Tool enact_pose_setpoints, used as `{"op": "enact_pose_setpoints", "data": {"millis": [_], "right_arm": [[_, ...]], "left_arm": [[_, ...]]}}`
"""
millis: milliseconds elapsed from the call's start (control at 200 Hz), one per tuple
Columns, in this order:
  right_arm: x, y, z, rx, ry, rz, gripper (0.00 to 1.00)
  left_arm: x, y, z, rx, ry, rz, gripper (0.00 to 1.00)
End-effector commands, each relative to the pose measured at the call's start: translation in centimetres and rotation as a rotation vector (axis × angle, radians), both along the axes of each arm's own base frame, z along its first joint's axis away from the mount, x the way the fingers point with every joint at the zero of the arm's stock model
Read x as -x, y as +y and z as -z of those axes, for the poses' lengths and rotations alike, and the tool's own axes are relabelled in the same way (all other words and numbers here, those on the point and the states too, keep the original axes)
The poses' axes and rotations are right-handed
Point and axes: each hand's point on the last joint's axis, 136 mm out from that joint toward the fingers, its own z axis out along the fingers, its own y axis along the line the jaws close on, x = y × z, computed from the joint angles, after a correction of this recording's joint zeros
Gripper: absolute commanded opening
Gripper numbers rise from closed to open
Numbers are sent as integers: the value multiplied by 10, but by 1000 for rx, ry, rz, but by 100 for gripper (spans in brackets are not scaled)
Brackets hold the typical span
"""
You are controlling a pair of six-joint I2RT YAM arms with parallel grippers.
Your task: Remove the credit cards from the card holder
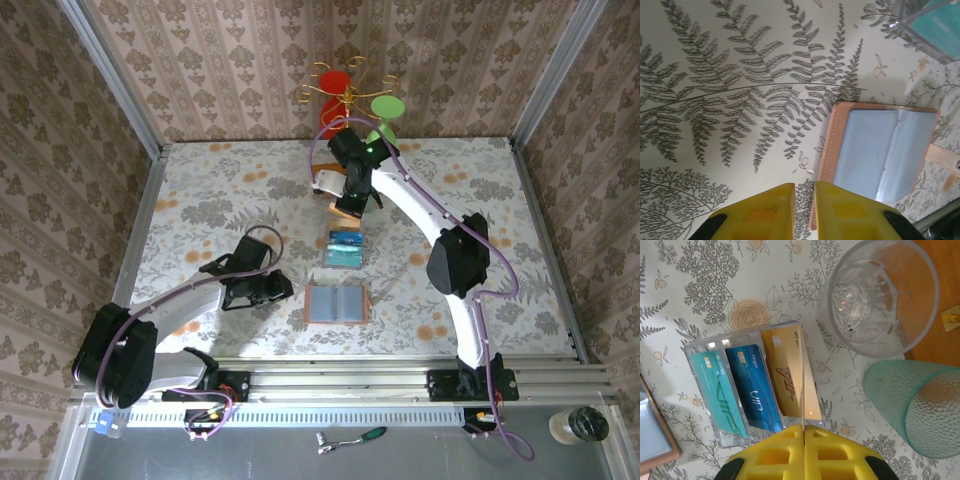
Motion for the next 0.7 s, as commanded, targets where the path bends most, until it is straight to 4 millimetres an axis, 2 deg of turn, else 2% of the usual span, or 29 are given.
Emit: {"op": "enact_pose_setpoints", "data": {"millis": [0,145,280,390,530,635,695], "right_arm": [[3,-7,12,40,51,-19,0],[-1,-7,24,56,63,-18,0],[-6,-8,25,64,46,-7,10],[-10,-10,18,63,18,5,15],[-8,-12,7,48,-4,26,16],[-5,-15,-2,27,-27,62,17],[-3,-17,-5,9,-46,90,21]], "left_arm": [[9,8,7,-12,27,12,18],[9,10,10,-13,39,6,19],[8,11,11,-14,42,5,20],[6,11,11,-12,38,3,20],[2,13,9,-18,22,4,22],[-2,22,7,-59,-1,-1,24],[-6,28,5,-89,-21,-4,26]]}}
